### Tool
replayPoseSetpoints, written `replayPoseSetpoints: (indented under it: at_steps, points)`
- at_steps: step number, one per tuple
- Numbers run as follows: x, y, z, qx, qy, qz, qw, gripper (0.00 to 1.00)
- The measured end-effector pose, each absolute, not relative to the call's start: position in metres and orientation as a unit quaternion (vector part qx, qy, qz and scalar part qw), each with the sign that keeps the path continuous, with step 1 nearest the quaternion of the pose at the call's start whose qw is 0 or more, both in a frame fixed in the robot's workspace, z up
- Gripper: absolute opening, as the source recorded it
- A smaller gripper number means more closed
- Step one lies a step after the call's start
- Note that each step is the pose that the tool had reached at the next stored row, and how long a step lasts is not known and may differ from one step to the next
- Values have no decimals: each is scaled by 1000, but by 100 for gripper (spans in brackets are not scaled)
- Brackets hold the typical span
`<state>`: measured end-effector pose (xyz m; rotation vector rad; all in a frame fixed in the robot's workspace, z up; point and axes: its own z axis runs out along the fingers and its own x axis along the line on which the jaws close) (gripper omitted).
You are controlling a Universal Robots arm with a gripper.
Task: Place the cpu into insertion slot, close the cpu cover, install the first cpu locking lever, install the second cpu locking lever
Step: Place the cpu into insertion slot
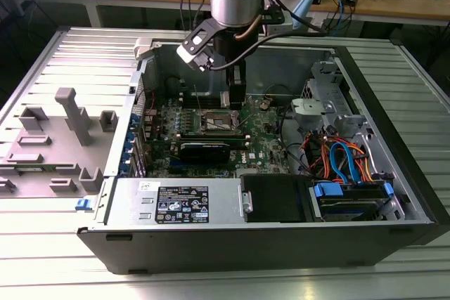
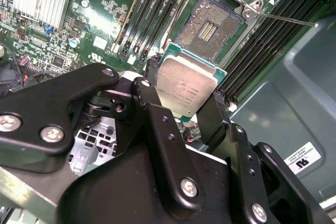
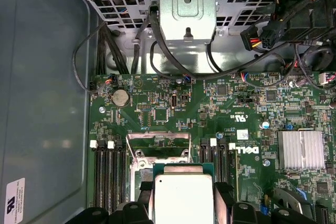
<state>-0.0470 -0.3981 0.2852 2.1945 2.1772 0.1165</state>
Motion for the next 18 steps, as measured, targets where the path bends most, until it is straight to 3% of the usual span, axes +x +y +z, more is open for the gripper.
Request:
replayPoseSetpoints:
  at_steps: [18]
  points:
    - [-54, -385, 262, 709, 704, 37, 24, 54]
